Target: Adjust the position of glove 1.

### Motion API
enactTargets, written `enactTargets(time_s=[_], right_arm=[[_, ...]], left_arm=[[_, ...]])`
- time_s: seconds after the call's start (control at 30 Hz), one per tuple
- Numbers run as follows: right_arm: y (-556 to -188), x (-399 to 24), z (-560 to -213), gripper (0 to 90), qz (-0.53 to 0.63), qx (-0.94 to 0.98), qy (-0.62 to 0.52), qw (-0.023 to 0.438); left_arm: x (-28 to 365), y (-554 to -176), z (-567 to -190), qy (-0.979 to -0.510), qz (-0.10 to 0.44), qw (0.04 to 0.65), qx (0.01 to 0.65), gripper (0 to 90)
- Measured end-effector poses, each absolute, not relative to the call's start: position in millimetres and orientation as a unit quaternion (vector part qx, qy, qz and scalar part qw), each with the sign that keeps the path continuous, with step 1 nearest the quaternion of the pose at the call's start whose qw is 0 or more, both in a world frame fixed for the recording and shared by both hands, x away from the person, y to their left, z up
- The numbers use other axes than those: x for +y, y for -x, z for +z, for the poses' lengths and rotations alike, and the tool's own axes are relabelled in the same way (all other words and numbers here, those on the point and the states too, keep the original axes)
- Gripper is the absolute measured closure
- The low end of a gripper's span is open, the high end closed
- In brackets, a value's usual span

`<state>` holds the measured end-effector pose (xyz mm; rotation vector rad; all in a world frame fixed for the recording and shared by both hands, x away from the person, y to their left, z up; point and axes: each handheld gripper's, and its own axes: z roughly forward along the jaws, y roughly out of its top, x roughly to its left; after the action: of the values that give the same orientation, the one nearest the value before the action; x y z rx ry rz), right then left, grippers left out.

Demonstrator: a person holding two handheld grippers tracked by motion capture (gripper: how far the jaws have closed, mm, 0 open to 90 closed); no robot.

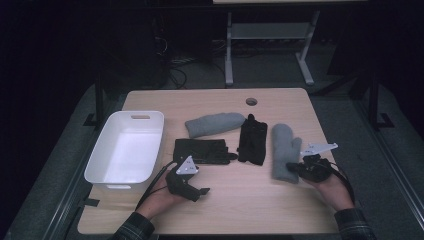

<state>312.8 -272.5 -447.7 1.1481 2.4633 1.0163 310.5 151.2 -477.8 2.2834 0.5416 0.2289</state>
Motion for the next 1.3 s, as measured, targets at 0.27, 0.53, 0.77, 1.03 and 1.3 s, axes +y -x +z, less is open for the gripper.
enactTargets(time_s=[0.27,0.53,0.77,1.03,1.3], right_arm=[[-298,-260,-447,90.0,0.347,0.854,-0.372,0.11],[-289,-248,-447,90.0,0.354,0.862,-0.353,0.085],[-286,-233,-446,90.0,0.358,0.874,-0.322,0.068],[-282,-216,-447,90.0,0.363,0.882,-0.296,0.05],[-278,-204,-446,90.0,0.37,0.887,-0.274,0.038]], left_arm=[[150,-310,-478,-0.893,0.089,0.385,0.216,12.1],[150,-310,-478,-0.894,0.09,0.383,0.214,12.1],[150,-310,-478,-0.894,0.089,0.383,0.214,12.1],[150,-310,-478,-0.896,0.09,0.381,0.211,12.1],[150,-310,-478,-0.896,0.089,0.38,0.21,12.1]])
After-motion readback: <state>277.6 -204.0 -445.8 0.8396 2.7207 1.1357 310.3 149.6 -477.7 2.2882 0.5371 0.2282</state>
